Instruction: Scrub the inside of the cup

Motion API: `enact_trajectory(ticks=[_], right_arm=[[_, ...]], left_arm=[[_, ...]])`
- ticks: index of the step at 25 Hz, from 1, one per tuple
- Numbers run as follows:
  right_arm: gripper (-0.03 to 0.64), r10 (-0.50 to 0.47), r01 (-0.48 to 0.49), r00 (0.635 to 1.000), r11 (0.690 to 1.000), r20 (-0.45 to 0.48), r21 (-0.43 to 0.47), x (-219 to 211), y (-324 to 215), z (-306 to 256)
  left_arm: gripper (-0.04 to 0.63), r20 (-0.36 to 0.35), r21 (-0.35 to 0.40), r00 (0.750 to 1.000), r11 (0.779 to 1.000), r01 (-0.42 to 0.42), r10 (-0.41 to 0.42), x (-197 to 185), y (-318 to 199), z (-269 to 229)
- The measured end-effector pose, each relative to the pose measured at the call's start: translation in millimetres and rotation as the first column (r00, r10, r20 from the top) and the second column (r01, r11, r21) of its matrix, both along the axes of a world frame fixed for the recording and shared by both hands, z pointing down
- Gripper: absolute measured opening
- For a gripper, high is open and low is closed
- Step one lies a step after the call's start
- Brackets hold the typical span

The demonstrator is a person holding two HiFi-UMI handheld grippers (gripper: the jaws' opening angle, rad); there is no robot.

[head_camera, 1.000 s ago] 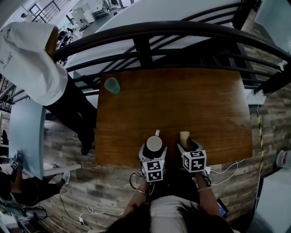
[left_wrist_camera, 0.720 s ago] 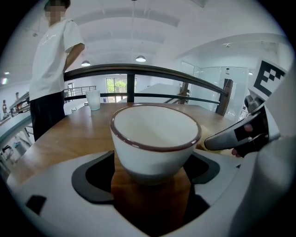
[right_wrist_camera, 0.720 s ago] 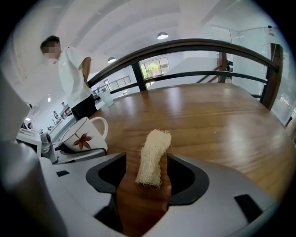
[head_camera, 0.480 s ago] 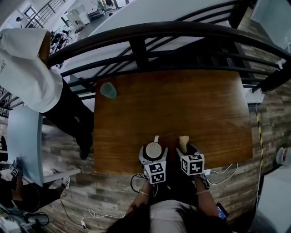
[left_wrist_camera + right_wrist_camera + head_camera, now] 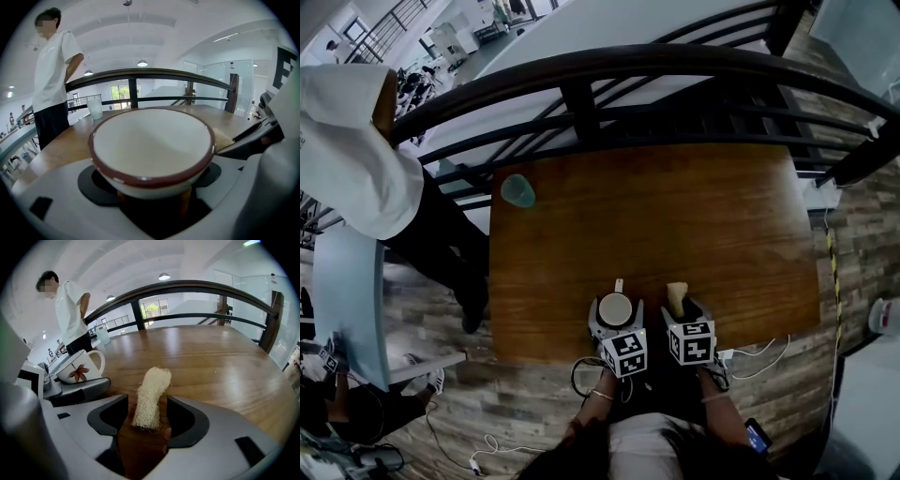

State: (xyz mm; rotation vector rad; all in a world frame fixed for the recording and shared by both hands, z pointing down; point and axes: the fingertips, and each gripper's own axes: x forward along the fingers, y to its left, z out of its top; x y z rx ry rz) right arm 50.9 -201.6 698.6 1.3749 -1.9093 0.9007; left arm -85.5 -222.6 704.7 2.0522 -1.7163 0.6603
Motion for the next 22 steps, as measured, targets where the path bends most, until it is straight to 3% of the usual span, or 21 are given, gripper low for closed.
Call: enact_trajectory(ticks=[6,14,22], right_arm=[[0.264,-0.002,0.002,0.999,1.0,-0.047,0.016,-2.5,2.8,0.9],[0.172,-0.01,0.019,0.99,0.998,-0.144,0.06,4.4,1.5,2.3],[0.096,-0.048,0.056,0.988,0.997,-0.146,0.054,-10.5,1.2,-1.8]], left_arm=[[0.407,-0.008,0.006,1.0,1.0,0.007,-0.007,-4.7,-2.1,-0.5],[0.403,-0.025,0.027,1.0,1.0,0.001,-0.001,-6.1,-3.7,-3.3],[0.403,-0.034,0.092,0.998,0.995,-0.049,0.052,-6.8,-6.8,-19.6]])
